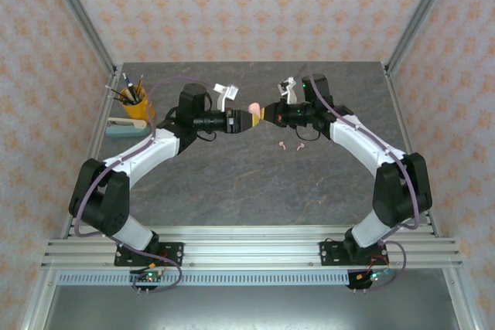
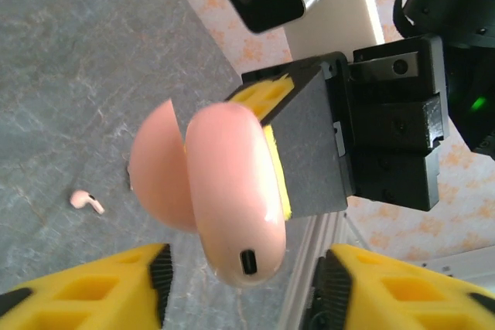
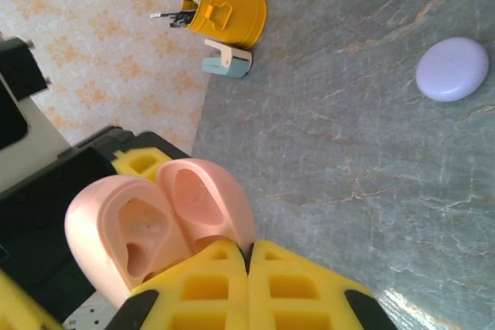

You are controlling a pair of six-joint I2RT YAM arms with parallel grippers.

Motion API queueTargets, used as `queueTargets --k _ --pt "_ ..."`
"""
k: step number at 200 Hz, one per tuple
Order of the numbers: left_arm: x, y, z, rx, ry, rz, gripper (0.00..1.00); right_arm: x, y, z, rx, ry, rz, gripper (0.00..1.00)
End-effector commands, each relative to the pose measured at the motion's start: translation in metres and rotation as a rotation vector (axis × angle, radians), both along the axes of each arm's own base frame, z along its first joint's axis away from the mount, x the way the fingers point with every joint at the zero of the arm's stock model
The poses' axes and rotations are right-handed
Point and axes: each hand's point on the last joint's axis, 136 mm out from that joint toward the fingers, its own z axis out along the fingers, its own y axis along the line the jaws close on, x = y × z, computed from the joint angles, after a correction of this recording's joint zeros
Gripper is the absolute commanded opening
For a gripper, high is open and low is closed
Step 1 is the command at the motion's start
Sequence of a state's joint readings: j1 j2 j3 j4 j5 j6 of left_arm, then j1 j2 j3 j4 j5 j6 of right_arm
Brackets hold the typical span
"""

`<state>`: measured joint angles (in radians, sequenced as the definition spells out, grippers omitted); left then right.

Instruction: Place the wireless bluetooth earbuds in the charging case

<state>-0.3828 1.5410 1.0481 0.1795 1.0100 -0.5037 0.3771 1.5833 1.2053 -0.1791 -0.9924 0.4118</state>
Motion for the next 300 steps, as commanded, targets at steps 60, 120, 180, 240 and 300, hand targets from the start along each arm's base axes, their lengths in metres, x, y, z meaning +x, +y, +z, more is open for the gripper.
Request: queueTargets --k 60,120,180,240,300 --pt "0.007 0.023 0.031 0.078 -0.069 -0.003 0.8 0.0 -0.021 -0.005 -0.26 -0.11 0.065 0.0" --pt "-0.013 0.019 0.02 0.184 0.035 -0.235 0.81 -0.011 -0.03 0.003 -0.428 -0.255 0.217 0.0" --pt "-0.025 0.014 0.002 0.194 0.117 -0.392 0.79 -0.016 -0.029 -0.005 -0.594 -0.308 0.303 0.0" --pt "-0.02 0.005 -0.02 0.18 0.18 -0.455 0.72 -0.011 -0.016 -0.012 -0.615 -0.318 0.33 0.0" --pt "0.001 -0.005 -0.034 0.24 0.156 -0.394 0.68 0.0 -0.004 -0.019 -0.572 -0.31 0.316 0.0"
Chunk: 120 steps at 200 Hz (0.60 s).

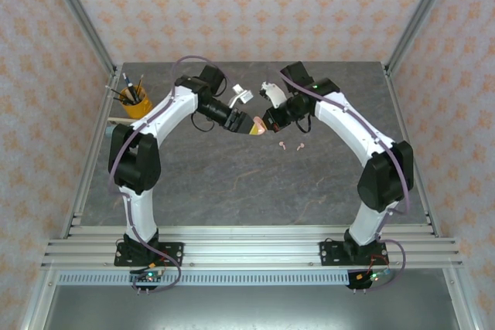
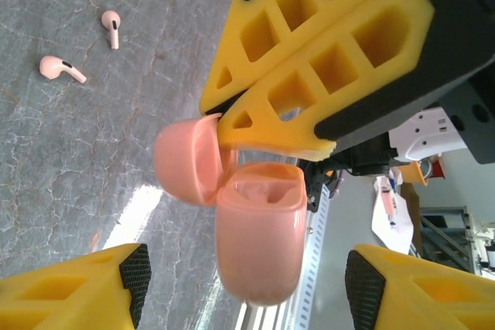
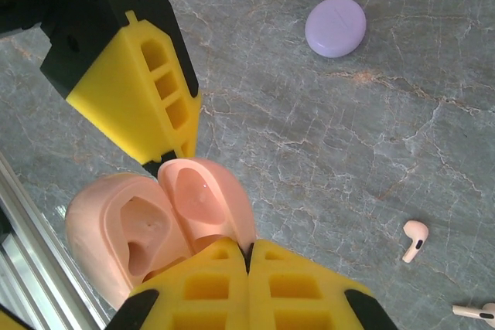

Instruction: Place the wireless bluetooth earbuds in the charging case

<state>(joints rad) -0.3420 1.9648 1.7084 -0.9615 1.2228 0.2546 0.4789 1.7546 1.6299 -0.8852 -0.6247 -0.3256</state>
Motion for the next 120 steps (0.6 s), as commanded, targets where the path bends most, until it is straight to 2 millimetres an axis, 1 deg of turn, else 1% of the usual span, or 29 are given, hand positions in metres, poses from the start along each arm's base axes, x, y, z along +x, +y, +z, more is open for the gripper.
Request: queueTargets --k 1,57,93,120 --pt "0.011 -0.004 0.007 0.004 -0.052 0.023 0.68 0.009 0.009 0.01 0.032 -0.038 0.001 0.0" --pt "0.012 -0.007 0.003 0.004 -0.045 0.017 0.59 0.015 0.018 0.007 0.078 -0.037 -0.001 0.0" --pt "0.014 -0.008 0.005 0.004 -0.058 0.028 0.55 0.016 0.022 0.007 0.106 -0.027 -0.003 0.0" --pt "0.016 -0.008 0.007 -0.001 -0.065 0.033 0.48 0.015 0.022 0.004 0.104 -0.018 -0.004 0.0"
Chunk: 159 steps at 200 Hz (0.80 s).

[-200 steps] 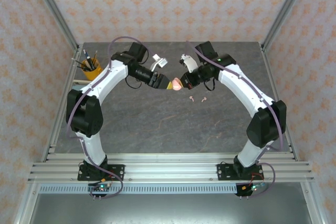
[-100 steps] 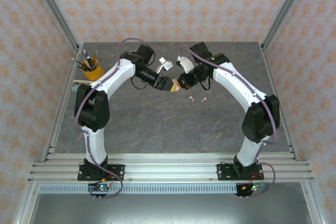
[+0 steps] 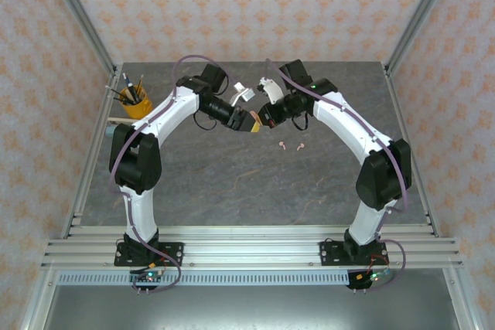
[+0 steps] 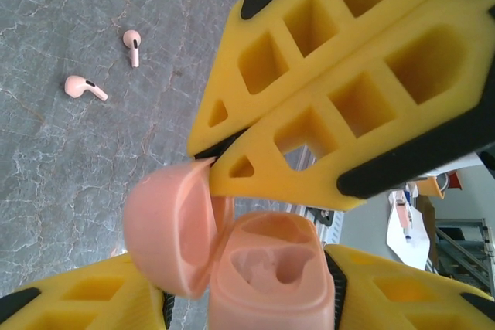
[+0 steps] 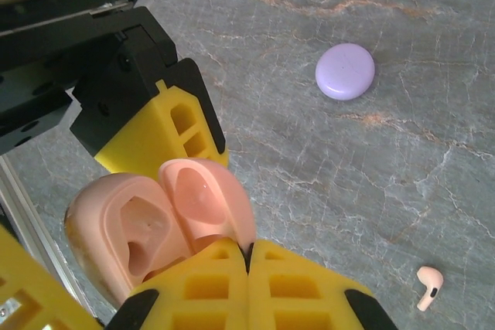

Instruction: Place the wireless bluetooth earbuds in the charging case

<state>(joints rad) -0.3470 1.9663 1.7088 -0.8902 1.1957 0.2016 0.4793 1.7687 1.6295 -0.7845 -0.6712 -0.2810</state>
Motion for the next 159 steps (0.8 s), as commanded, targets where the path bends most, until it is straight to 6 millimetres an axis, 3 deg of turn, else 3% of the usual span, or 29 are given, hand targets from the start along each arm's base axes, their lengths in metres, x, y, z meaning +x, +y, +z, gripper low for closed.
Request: queueTargets --k 1,89,103,111,142,145,159 --pt "0.005 -0.005 0.008 -0.01 -0.036 0.003 0.47 0.001 0.007 -0.005 0.02 0.014 0.009 0.0" --pt "0.005 -0.005 0.008 -0.009 -0.033 0.008 0.11 0.006 0.002 -0.004 -0.004 -0.004 -0.028 0.0" --pt "0.005 -0.004 0.007 -0.003 -0.034 0.011 0.05 0.014 -0.004 -0.002 -0.015 -0.021 -0.08 0.22" --pt "0.006 -0.002 0.006 0.004 -0.039 0.018 0.02 0.017 -0.009 0.001 -0.01 -0.023 -0.11 0.29" --pt "0.021 0.009 0.003 0.04 -0.079 0.099 0.0 0.017 -0.032 0.021 0.066 -0.023 -0.21 0.39" --pt "0.02 0.011 0.013 0.036 -0.105 0.11 0.0 0.018 -0.035 0.024 0.075 -0.025 -0.226 0.4" --pt "0.027 0.018 0.02 0.069 -0.163 0.158 0.0 0.019 -0.055 0.028 0.09 -0.025 -0.316 0.42"
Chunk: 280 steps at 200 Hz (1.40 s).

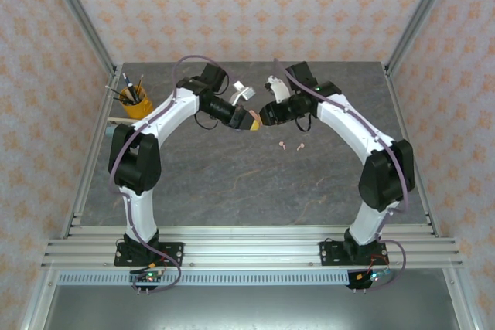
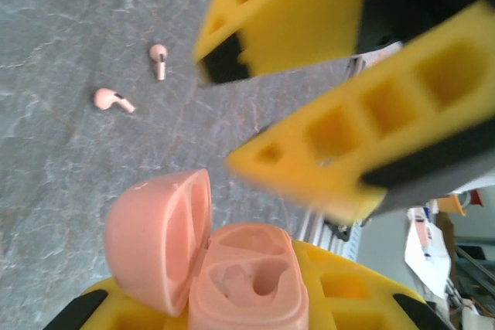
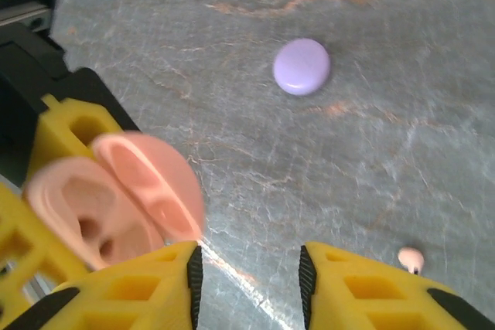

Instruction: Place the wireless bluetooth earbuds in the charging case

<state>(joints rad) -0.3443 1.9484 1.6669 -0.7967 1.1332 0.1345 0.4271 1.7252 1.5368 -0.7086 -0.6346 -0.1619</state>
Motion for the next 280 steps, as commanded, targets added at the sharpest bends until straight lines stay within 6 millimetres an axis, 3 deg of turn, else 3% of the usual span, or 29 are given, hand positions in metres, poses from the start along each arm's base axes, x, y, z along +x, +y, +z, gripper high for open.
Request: queueTargets --k 1,31,54,105,135,177,212,247,280 --pt "0.015 0.015 0.029 0.037 -0.14 0.099 0.0 0.006 -0.031 0.037 0.067 -0.063 -0.165 0.42" --pt "0.03 0.03 0.051 0.102 -0.27 0.216 0.0 0.012 -0.075 0.026 -0.006 -0.025 -0.419 0.46" --pt "0.043 0.04 0.069 0.136 -0.356 0.321 0.0 0.01 -0.093 0.01 -0.058 0.039 -0.558 0.46" --pt "0.07 0.078 0.086 0.344 -0.697 0.61 0.0 0.004 -0.09 -0.035 -0.072 0.191 -0.625 0.47" --pt "0.071 0.093 0.081 0.308 -0.751 0.751 0.0 0.0 -0.087 -0.058 -0.1 0.24 -0.627 0.46" --pt "0.044 0.077 0.091 -0.054 -0.952 0.771 0.0 -0.006 -0.088 -0.078 -0.125 0.281 -0.643 0.46" --pt "0.004 0.057 0.129 -0.279 -1.148 0.644 0.0 -0.007 -0.09 -0.087 -0.148 0.303 -0.658 0.46" --pt "-0.044 0.022 0.15 -0.327 -1.227 0.394 0.0 -0.004 -0.091 -0.093 -0.179 0.313 -0.658 0.46" --pt "-0.07 0.011 0.144 -0.268 -1.286 0.325 0.0 0.002 -0.089 -0.097 -0.205 0.319 -0.65 0.45"
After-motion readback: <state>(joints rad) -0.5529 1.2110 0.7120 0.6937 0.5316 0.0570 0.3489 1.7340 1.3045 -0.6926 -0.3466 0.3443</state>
